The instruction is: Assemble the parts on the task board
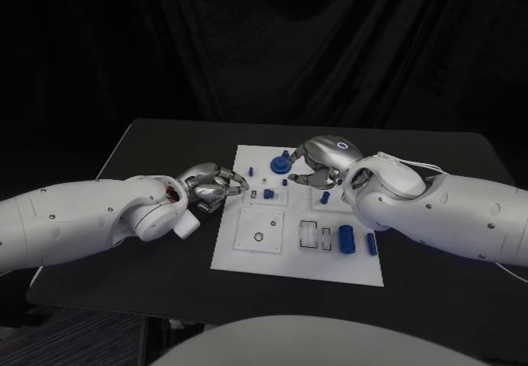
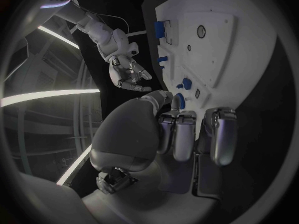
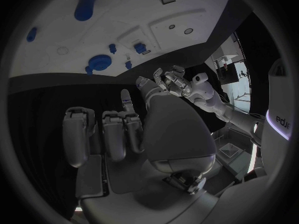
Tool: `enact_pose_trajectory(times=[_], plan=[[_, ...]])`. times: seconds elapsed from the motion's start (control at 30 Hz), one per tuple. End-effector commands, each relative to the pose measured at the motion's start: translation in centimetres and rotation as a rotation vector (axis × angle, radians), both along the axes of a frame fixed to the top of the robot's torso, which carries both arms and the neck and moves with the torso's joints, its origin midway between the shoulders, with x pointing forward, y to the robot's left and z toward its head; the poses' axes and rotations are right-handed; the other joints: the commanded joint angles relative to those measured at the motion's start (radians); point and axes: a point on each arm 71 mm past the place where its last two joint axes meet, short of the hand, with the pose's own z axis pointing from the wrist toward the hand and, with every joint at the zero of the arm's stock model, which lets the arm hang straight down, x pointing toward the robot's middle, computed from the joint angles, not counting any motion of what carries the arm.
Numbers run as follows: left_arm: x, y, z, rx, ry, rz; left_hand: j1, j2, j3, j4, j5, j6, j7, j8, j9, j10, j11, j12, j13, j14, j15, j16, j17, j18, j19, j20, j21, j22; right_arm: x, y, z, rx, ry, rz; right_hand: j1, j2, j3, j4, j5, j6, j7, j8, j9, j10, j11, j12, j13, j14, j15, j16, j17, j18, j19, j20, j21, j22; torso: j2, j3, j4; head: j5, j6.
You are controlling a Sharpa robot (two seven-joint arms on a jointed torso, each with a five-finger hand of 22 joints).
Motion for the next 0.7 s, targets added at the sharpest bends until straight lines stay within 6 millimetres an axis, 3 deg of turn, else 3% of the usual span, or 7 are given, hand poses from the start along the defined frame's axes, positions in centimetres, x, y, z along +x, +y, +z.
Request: enact_pose_trajectory(times=[0.03, 0.13, 0.27, 0.37, 0.47, 0.57, 0.7], plan=[[0.0, -0.1, 0.1, -0.014, 0.001, 0.0, -0.032, 0.01, -0.005, 0.01, -0.088, 0.022, 0.001, 0.008, -0.033, 0.103, 0.006, 0.004, 0.262, 0.104, 0.008, 0.003, 0.263, -0.012, 0.056, 0.009, -0.006, 0.225, 0.0, 0.3, -0.6, -0.049, 0.015, -0.018, -0.013, 0.002, -0.007, 0.001, -0.009, -0.002, 0.004, 0.0, 0.002, 0.106, 0.005, 0.003, 0.263, 0.104, 0.007, 0.002, 0.263, -0.003, 0.068, 0.008, -0.006, 0.236, 0.007, -0.0058, 0.0067, -0.007, 0.0], [0.1, 0.0, 0.2, -0.005, -0.01, 0.01, -0.063, 0.016, -0.033, 0.034, -0.193, 0.045, -0.006, 0.02, -0.061, 0.103, 0.001, 0.004, 0.262, 0.104, 0.006, 0.003, 0.263, -0.011, 0.055, 0.009, -0.01, 0.224, -0.1, 0.7, -0.8, -0.061, 0.024, -0.016, -0.026, 0.004, -0.014, 0.004, -0.023, -0.001, 0.004, 0.001, 0.003, 0.106, 0.005, 0.003, 0.263, 0.104, 0.007, 0.002, 0.263, -0.002, 0.066, 0.009, -0.007, 0.236, 0.009, -0.0081, 0.0092, -0.009, 0.0], [0.1, 0.1, 0.3, 0.059, -0.055, -0.003, -0.135, 0.016, -0.103, 0.103, -0.323, 0.083, -0.019, 0.044, -0.095, 0.103, -0.008, 0.004, 0.262, 0.104, -0.002, 0.003, 0.263, -0.01, 0.054, 0.004, -0.013, 0.224, -0.1, 1.1, -1.3, -0.076, 0.039, -0.019, -0.041, 0.008, -0.023, 0.008, -0.043, -0.001, 0.003, 0.003, 0.005, 0.106, 0.005, 0.003, 0.263, 0.104, 0.007, 0.002, 0.263, -0.002, 0.065, 0.01, -0.007, 0.236, 0.012, -0.0107, 0.0106, -0.011, 0.0], [0.1, 0.1, 0.3, 0.09, -0.077, -0.015, -0.197, 0.009, -0.204, 0.191, -0.439, 0.172, -0.046, 0.065, -0.161, 0.103, -0.031, 0.004, 0.262, 0.104, -0.024, 0.003, 0.263, -0.009, 0.053, -0.016, -0.018, 0.222, -0.1, 1.2, -1.6, -0.08, 0.046, -0.023, -0.047, 0.011, -0.028, 0.008, -0.053, -0.003, 0.003, 0.002, 0.006, 0.106, 0.005, 0.003, 0.263, 0.104, 0.007, 0.002, 0.263, -0.01, 0.079, 0.01, 0.025, 0.246, 0.014, -0.0117, 0.0114, -0.013, 0.0], [0.1, 0.0, 0.4, 0.1, -0.096, -0.022, -0.23, 0.026, -0.268, 0.209, -0.435, 0.191, -0.045, 0.054, -0.214, 0.103, -0.034, 0.004, 0.262, 0.104, -0.025, 0.003, 0.263, -0.009, 0.054, -0.021, -0.02, 0.222, -0.1, 1.3, -1.8, -0.086, 0.051, -0.024, -0.048, 0.012, -0.03, 0.008, -0.054, -0.004, 0.003, 0.001, 0.006, 0.106, 0.005, 0.003, 0.263, 0.104, 0.007, 0.002, 0.263, -0.011, 0.08, 0.01, 0.027, 0.247, 0.015, -0.0126, 0.011, -0.012, 0.0], [0.1, -0.1, 0.5, 0.102, -0.11, -0.027, -0.221, 0.042, -0.327, 0.205, -0.392, 0.207, -0.04, 0.004, -0.297, 0.103, -0.028, 0.004, 0.262, 0.104, -0.021, 0.003, 0.263, -0.009, 0.055, -0.018, -0.02, 0.224, -0.2, 1.4, -2.0, -0.088, 0.055, -0.021, -0.049, 0.013, -0.032, 0.005, -0.059, -0.01, 0.004, -0.001, 0.005, 0.106, 0.006, 0.003, 0.263, 0.104, 0.008, 0.002, 0.263, -0.012, 0.083, 0.01, 0.034, 0.249, 0.014, -0.0117, 0.0121, -0.014, 0.0], [0.2, -0.1, 0.5, 0.102, -0.121, -0.031, -0.171, 0.049, -0.338, 0.186, -0.309, 0.168, -0.022, -0.061, -0.362, 0.103, -0.013, 0.004, 0.262, 0.104, -0.01, 0.003, 0.263, -0.01, 0.056, -0.009, -0.021, 0.224, -0.2, 1.7, -2.1, -0.088, 0.057, -0.014, -0.048, 0.014, -0.032, 0.004, -0.058, -0.011, 0.004, -0.002, 0.005, 0.106, 0.006, 0.003, 0.263, 0.104, 0.008, 0.002, 0.263, -0.013, 0.084, 0.011, 0.036, 0.25, 0.013, -0.01, 0.0096, -0.012, 0.0]])
